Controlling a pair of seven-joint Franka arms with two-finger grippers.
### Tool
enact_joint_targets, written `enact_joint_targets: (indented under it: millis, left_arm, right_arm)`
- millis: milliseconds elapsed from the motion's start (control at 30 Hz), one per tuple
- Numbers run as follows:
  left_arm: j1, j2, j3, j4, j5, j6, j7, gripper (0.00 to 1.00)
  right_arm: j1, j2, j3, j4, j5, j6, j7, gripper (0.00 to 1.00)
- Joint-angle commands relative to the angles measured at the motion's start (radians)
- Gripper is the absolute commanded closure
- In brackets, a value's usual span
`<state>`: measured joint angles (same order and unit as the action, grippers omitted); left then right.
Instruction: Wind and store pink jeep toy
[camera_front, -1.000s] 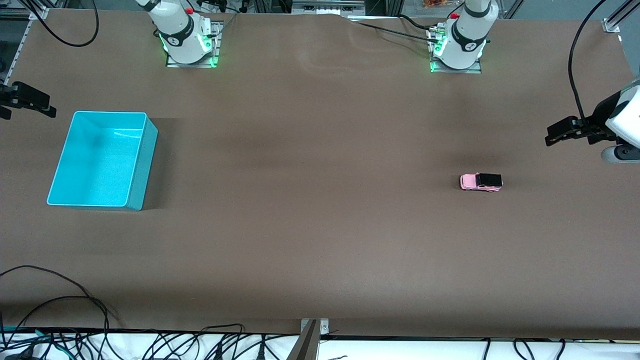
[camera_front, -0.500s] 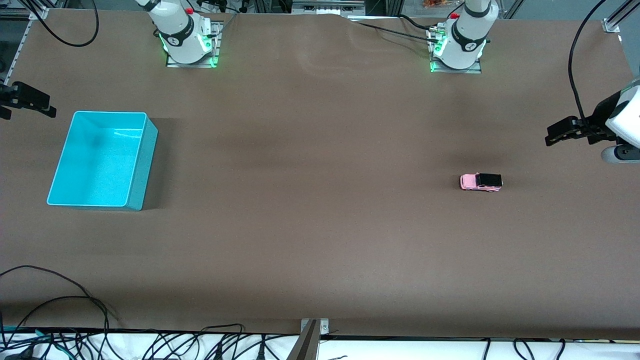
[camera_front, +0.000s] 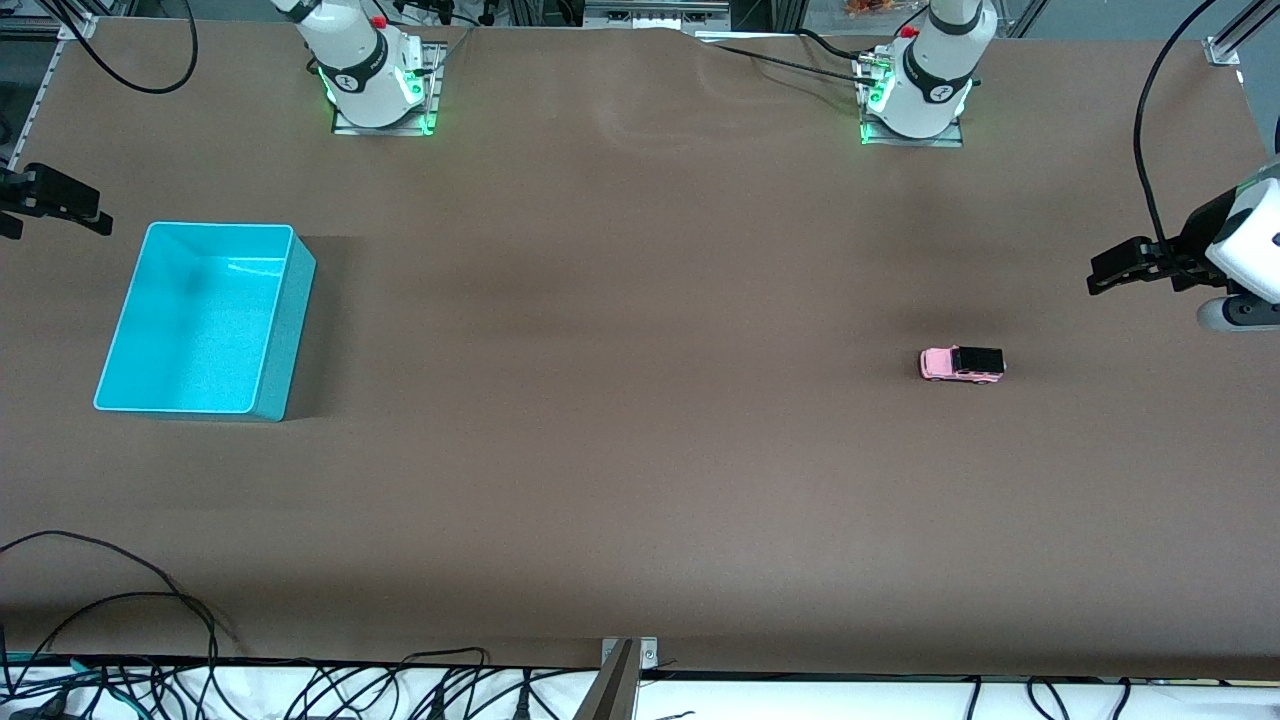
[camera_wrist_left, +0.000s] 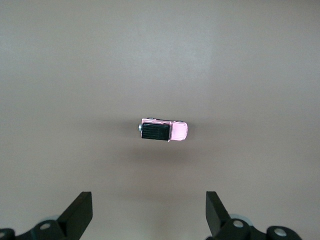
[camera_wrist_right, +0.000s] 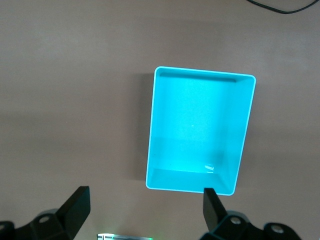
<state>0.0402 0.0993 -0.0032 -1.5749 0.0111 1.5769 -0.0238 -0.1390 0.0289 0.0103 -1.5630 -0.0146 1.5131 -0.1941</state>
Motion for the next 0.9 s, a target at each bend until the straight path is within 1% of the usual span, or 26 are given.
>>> enact_joint_targets:
  millis: [0,233,433,533,700,867]
  left_arm:
    - [0.001,-0.004,0.000,0.003,-0.019,-0.003,0.002,0.00]
    - [0.001,0.005,0.002,-0.004,-0.019,-0.005,-0.011,0.00]
    - [0.001,0.016,0.002,-0.005,-0.017,-0.006,-0.169,0.00]
    - [0.001,0.019,0.002,-0.007,-0.019,-0.021,-0.283,0.00]
    - [-0.009,0.042,0.002,-0.008,-0.017,-0.034,-0.537,0.00]
    - [-0.013,0.083,-0.001,-0.008,-0.017,-0.032,-0.769,0.00]
  right_arm:
    - [0.001,0.000,0.002,0.012,-0.013,-0.014,-0.001,0.00]
    - [0.001,0.000,0.002,0.012,-0.011,-0.014,-0.001,0.00]
    - [0.001,0.000,0.002,0.012,-0.013,-0.014,-0.001,0.00]
    - [0.001,0.000,0.002,0.012,-0.013,-0.014,-0.001,0.00]
    - [0.001,0.000,0.002,0.012,-0.013,-0.014,-0.001,0.00]
    - [0.001,0.000,0.002,0.012,-0.013,-0.014,-0.001,0.00]
